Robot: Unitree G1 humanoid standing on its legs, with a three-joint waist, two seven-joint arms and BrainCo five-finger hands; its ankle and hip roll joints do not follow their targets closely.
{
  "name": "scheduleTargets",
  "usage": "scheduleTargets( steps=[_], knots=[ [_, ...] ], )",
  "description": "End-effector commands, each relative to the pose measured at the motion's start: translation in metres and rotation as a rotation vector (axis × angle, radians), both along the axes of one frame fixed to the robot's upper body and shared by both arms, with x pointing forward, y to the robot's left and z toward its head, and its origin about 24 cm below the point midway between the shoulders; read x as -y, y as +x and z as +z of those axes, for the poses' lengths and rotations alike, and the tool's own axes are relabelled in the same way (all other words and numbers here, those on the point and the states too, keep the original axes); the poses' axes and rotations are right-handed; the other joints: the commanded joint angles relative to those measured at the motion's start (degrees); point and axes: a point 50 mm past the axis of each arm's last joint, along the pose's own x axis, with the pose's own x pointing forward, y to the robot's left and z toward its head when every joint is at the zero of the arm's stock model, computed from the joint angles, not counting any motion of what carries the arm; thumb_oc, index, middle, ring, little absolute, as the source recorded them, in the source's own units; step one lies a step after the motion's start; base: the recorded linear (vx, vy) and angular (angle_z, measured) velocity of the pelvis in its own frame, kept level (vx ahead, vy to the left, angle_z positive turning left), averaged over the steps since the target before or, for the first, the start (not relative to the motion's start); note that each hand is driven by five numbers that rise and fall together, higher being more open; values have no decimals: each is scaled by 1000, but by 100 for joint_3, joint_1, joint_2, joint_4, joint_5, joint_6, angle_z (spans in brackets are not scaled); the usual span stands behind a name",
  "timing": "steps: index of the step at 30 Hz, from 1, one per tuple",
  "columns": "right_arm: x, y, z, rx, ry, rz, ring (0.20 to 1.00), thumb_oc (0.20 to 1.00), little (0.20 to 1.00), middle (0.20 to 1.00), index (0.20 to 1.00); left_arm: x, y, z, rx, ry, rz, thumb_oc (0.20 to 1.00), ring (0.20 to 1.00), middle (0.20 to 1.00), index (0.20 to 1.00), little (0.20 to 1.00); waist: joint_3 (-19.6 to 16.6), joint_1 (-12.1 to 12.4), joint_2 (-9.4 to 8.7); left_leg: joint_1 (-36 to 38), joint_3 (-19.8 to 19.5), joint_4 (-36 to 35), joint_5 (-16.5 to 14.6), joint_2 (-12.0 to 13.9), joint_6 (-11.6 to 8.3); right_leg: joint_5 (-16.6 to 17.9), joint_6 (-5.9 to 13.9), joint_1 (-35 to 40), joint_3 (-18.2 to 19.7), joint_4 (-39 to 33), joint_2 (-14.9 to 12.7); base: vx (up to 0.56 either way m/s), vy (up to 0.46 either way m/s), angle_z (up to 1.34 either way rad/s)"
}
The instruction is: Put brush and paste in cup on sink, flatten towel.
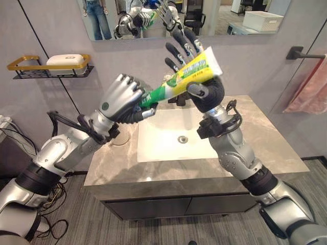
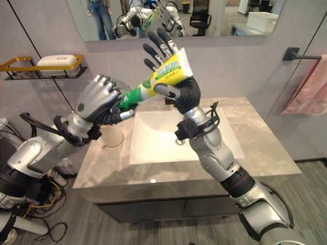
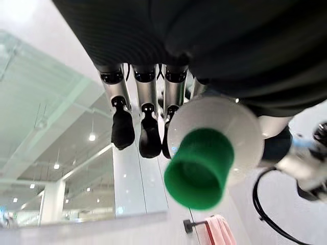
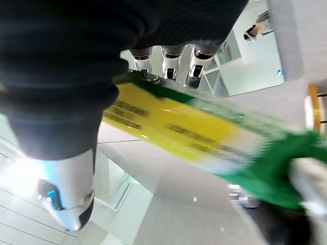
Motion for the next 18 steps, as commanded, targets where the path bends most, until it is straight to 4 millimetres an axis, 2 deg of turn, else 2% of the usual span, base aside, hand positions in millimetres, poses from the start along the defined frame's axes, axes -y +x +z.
scheduleTargets(
  steps=[1, 13, 18],
  knots=[
    [-3, -14, 35, 177, 79, 41, 1000, 1000, 1000, 1000, 1000, -6, 9, 35, 74, -41, 24, 200, 200, 200, 200, 200, -175, 117, -278, 132, -240, 40, -101, 257, -260, 13, 582, 180, 52, 51, -669, 0, 0, 0],
    [-3, -11, 19, 98, 56, 66, 1000, 1000, 1000, 1000, 1000, 6, 9, 34, 66, -44, -10, 200, 200, 200, 200, 200, -152, 108, -321, 116, -239, 40, -101, 265, -260, 4, 573, 165, 46, 51, -624, 0, 0, 0],
    [-5, -10, 12, 63, 54, 70, 1000, 1000, 1000, 1000, 1000, 10, 11, 41, 115, -74, -14, 200, 200, 200, 200, 200, -148, 85, -338, 125, -222, 40, -109, 265, -256, 6, 582, 153, 70, 51, -619, 0, 0, 0]
  ],
)
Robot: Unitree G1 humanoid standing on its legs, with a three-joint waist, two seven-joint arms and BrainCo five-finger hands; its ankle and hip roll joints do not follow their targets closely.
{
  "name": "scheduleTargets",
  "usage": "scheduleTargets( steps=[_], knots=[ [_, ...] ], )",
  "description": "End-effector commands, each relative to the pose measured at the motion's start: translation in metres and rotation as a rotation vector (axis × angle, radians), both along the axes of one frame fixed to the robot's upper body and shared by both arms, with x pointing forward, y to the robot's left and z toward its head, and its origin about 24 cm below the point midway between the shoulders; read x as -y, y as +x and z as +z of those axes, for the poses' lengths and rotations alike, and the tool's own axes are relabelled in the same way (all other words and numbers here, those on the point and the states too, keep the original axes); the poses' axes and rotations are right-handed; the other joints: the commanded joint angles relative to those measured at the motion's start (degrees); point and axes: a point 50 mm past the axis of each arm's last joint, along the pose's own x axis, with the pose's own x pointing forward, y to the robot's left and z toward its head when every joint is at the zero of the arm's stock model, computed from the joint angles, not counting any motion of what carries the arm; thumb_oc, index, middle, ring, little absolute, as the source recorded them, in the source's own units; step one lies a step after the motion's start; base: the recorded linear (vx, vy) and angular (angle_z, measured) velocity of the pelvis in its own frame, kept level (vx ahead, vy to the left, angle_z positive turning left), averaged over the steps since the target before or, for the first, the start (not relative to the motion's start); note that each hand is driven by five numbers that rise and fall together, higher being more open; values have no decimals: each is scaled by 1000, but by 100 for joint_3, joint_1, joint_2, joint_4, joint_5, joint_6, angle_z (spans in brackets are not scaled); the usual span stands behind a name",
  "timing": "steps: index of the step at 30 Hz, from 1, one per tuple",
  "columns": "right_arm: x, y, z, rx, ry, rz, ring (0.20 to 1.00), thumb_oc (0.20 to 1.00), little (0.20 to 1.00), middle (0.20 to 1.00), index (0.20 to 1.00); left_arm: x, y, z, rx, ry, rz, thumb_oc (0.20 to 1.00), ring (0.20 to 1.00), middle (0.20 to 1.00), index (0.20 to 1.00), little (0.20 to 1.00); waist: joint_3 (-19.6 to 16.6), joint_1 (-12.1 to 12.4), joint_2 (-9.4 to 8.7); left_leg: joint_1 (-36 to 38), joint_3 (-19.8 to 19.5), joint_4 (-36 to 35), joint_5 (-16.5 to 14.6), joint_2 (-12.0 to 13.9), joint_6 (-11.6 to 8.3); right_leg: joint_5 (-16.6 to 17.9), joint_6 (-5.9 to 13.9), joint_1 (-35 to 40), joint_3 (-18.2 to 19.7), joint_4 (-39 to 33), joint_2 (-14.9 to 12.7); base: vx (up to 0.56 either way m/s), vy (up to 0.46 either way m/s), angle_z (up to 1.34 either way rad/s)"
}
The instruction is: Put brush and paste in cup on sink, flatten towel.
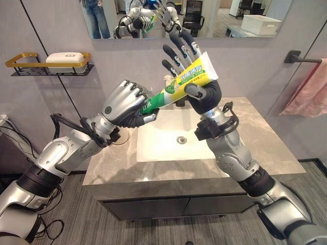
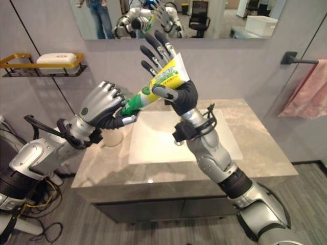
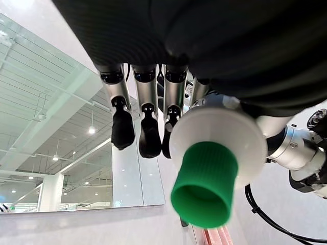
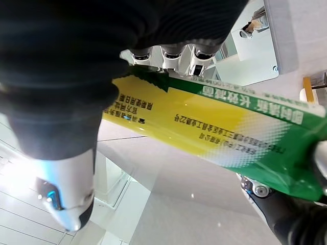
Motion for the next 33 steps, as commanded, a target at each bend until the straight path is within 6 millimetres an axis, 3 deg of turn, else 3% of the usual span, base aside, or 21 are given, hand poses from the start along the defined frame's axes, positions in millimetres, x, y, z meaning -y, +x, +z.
scheduleTargets(
  steps=[1, 33],
  knots=[
    [-3, -9, 14, 68, 59, 38, 1000, 1000, 1000, 1000, 1000, 9, 11, 44, 149, -114, -3, 200, 200, 200, 200, 200, -112, 87, -214, 135, -230, 40, -113, 266, -252, 9, 580, 166, 64, 50, -624, 0, 0, 0],
    [3, 0, 5, 19, 80, -127, 1000, 1000, 1000, 1000, 1000, 13, 2, 42, 220, -157, -30, 200, 200, 200, 200, 200, -110, 51, -167, 197, -209, 40, -180, 230, -222, -7, 580, 197, 78, 51, -647, 1, 1, -2]
  ],
)
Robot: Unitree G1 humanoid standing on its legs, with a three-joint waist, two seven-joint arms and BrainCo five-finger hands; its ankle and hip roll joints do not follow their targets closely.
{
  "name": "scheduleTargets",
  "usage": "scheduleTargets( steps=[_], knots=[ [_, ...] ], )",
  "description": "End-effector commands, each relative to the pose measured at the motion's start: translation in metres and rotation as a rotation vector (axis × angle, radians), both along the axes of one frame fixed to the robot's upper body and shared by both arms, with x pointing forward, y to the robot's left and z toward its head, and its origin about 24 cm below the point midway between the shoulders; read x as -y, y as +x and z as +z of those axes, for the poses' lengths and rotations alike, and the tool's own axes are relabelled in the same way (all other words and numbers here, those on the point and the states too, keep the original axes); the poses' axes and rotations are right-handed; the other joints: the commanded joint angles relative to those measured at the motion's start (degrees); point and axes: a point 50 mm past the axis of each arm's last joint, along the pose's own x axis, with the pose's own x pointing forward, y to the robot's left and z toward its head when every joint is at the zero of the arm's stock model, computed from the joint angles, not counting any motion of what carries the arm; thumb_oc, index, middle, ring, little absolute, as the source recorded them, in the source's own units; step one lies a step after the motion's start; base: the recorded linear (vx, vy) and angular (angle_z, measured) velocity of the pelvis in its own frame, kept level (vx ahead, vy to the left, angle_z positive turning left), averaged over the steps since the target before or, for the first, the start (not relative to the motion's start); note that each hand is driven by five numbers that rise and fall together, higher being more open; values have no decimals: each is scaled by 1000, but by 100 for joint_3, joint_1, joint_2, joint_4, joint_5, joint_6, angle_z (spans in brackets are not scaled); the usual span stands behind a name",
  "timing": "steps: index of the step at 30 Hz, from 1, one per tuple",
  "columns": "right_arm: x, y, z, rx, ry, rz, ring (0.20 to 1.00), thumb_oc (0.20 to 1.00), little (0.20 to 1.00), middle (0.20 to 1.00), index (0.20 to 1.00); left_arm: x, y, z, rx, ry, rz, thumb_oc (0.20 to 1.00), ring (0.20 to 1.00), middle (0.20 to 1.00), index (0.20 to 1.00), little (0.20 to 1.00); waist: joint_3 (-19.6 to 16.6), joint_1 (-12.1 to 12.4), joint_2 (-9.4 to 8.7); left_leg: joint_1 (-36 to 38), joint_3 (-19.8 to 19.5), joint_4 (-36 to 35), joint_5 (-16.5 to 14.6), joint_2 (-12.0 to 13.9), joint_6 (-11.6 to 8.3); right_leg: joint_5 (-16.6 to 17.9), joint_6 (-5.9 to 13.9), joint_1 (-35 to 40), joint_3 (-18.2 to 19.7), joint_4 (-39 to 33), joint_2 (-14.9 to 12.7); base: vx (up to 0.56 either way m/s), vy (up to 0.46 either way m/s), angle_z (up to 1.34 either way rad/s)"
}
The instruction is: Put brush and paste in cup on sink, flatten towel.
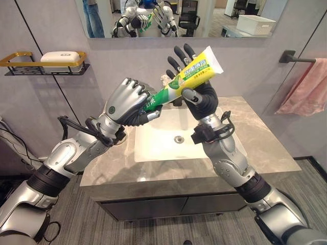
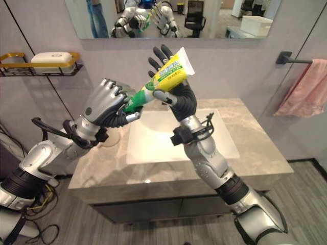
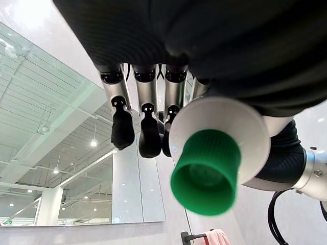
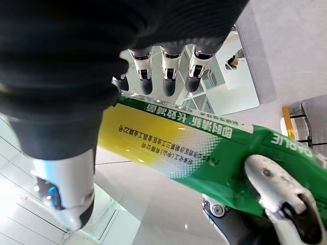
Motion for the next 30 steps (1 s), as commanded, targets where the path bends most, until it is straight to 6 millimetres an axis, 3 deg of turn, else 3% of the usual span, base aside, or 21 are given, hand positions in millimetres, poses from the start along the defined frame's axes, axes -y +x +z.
scheduleTargets(
  steps=[1, 22, 23, 25, 26, 28, 29, 30],
  knots=[
    [3, -2, 23, 121, 52, -32, 1000, 1000, 1000, 1000, 1000, 5, 0, 43, 169, -90, -38, 200, 200, 200, 200, 200, -102, 70, -117, 205, -330, 42, -174, 234, -226, -41, 577, 265, -23, 52, -647, 0, 0, 0],
    [-18, -6, 27, 153, 7, 70, 1000, 1000, 1000, 1000, 1000, -8, 19, 18, 19, -47, 58, 200, 200, 200, 200, 200, -70, 33, -62, 285, -232, 42, -194, 272, -240, -58, 559, 265, 83, 55, -590, 0, 0, 0],
    [-19, -6, 26, 151, 1, 73, 953, 953, 953, 953, 953, -8, 20, 17, 4, -39, 64, 200, 200, 200, 200, 200, -63, 24, -50, 287, -230, 42, -194, 267, -241, -54, 560, 265, 89, 57, -593, 0, 0, 0],
    [-19, -7, 26, 151, 3, 78, 940, 940, 940, 940, 940, -8, 21, 17, 1, -42, 62, 200, 200, 200, 200, 200, -56, 24, -47, 284, -228, 42, -190, 269, -241, -56, 559, 263, 83, 58, -594, 0, 0, 0],
    [-18, -7, 25, 149, 1, 80, 649, 649, 649, 649, 649, -7, 21, 18, -2, -42, 59, 200, 200, 200, 200, 200, -56, 24, -46, 281, -230, 42, -187, 269, -238, -59, 558, 262, 85, 60, -591, 0, 0, 0],
    [-17, -7, 25, 149, 2, 81, 482, 482, 482, 482, 482, -7, 21, 18, -5, -40, 57, 200, 200, 200, 200, 200, -52, 26, -47, 279, -234, 42, -187, 269, -236, -59, 558, 261, 85, 61, -589, 0, 0, 0],
    [-16, -7, 25, 145, 4, 80, 203, 203, 203, 203, 203, -7, 21, 18, -7, -37, 57, 200, 200, 200, 200, 200, -52, 27, -49, 283, -241, 42, -192, 266, -232, -63, 558, 265, 79, 62, -587, 0, 0, 0],
    [-15, -7, 24, 147, 3, 75, 200, 200, 200, 200, 200, -7, 20, 17, -10, -27, 56, 200, 200, 200, 200, 200, -57, 30, -48, 285, -246, 42, -194, 263, -228, -70, 557, 274, 70, 63, -582, 0, 0, 0]
  ],
)
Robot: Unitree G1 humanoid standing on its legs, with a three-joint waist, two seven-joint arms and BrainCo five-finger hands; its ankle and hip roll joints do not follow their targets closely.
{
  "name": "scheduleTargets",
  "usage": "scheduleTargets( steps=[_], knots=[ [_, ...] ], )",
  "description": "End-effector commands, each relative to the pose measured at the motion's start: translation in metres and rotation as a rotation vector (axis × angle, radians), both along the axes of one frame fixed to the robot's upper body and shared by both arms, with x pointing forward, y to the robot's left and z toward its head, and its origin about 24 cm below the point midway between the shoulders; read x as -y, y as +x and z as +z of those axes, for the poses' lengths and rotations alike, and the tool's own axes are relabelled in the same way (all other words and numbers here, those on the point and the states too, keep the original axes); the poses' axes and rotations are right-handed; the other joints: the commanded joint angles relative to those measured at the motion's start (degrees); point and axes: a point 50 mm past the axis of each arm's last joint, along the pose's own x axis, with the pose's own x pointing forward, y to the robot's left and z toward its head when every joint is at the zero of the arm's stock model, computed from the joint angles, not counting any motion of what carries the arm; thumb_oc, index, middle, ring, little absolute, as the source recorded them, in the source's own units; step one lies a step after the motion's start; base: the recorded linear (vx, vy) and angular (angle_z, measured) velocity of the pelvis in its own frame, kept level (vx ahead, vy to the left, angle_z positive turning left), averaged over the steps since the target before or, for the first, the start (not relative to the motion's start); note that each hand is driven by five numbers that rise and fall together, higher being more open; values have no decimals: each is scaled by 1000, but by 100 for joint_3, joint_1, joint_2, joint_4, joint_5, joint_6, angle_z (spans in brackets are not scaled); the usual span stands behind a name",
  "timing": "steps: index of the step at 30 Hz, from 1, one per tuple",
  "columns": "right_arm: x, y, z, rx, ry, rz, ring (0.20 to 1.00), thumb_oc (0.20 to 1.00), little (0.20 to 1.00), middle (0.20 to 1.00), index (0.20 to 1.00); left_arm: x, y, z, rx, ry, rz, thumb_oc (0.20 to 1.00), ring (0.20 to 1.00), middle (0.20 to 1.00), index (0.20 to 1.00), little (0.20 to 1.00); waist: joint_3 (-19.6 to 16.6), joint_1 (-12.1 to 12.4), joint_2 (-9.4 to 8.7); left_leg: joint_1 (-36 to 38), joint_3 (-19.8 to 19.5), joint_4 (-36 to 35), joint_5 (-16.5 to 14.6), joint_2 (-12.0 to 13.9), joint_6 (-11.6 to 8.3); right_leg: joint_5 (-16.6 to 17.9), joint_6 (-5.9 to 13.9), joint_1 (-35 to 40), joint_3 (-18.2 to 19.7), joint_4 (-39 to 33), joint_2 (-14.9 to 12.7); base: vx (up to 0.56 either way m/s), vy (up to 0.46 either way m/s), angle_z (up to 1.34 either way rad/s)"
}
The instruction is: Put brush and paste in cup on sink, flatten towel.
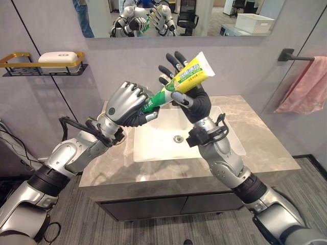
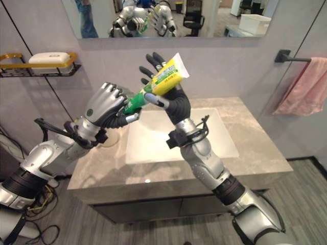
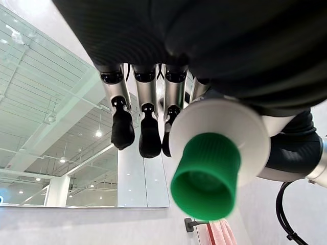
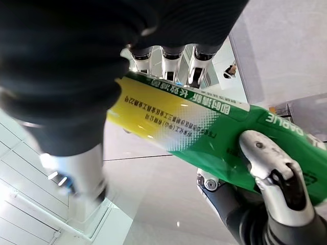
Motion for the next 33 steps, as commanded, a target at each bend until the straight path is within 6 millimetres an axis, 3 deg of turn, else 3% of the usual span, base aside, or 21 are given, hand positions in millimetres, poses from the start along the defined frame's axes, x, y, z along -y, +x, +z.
scheduleTargets(
  steps=[1, 9, 10, 11, 16, 19, 25, 27, 29, 33],
  knots=[
    [-6, -7, 33, 154, 45, 62, 200, 200, 200, 200, 200, -1, 13, 26, 44, -38, 24, 200, 200, 200, 200, 200, -76, 34, -79, 279, -284, 41, -195, 263, -228, -78, 563, 290, 29, 62, -592, 0, 0, 0],
    [3, -6, 31, 146, 73, 22, 200, 200, 200, 200, 200, -1, 6, 22, 53, -92, 3, 200, 200, 200, 200, 200, -63, 62, -115, 274, -322, 41, -202, 252, -217, -106, 559, 320, -5, 69, -592, 0, 0, 0],
    [5, -6, 31, 145, 80, 9, 200, 200, 200, 200, 200, -2, 4, 22, 56, -111, 2, 504, 504, 504, 504, 504, -62, 64, -117, 274, -329, 41, -207, 251, -214, -110, 558, 326, -9, 69, -594, 0, 0, 0],
    [17, -6, 33, 158, 113, -64, 200, 200, 200, 200, 200, -10, -5, 21, 73, -175, 13, 1000, 1000, 1000, 1000, 1000, -44, 114, -144, 282, -346, 41, -222, 244, -203, -119, 553, 346, -32, 67, -595, 0, 0, 0],
    [28, -6, 30, 146, 120, -112, 200, 200, 200, 200, 200, -23, -17, 7, -6, -321, 44, 1000, 1000, 1000, 1000, 1000, -35, 168, -170, 275, -352, 41, -217, 253, -200, -120, 544, 357, -59, 61, -594, -7, -5, 2],
    [52, -7, 40, 191, 103, -199, 200, 200, 200, 200, 200, -46, -42, -5, -82, -508, 74, 1000, 1000, 1000, 1000, 1000, -21, 276, -229, 225, -388, 41, -200, 263, -196, -112, 537, 365, -116, 51, -600, 0, 0, 0],
    [63, -9, 56, 266, 84, -257, 200, 200, 200, 200, 200, -68, -68, -17, -166, -714, 65, 1000, 1000, 1000, 1000, 1000, 9, 418, -250, 138, -469, 41, -150, 259, -187, -87, 535, 342, -171, 51, -616, -13, -3, 1],
    [66, -10, 67, 311, 71, -280, 200, 200, 200, 200, 200, -73, -81, -26, -292, -879, -49, 1000, 1000, 1000, 1000, 1000, 31, 487, -252, 67, -511, 41, -107, 248, -182, -68, 532, 307, -204, 51, -636, -42, 7, 4],
    [62, -10, 75, 348, 45, -267, 200, 200, 200, 200, 200, -82, -85, -36, -347, -930, -26, 1000, 1000, 1000, 1000, 1000, 56, 557, -262, 5, -545, 41, -78, 243, -188, -54, 527, 280, -224, 51, -648, -48, 2, 9],
    [57, -7, 117, 522, -86, -317, 200, 200, 200, 200, 200, -101, -97, -52, -425, -707, 140, 1000, 1000, 1000, 1000, 1000, 132, 844, -312, -142, -688, 41, -1, 219, -216, -13, 552, 274, -369, 51, -688, -54, -6, 21]
  ],
)
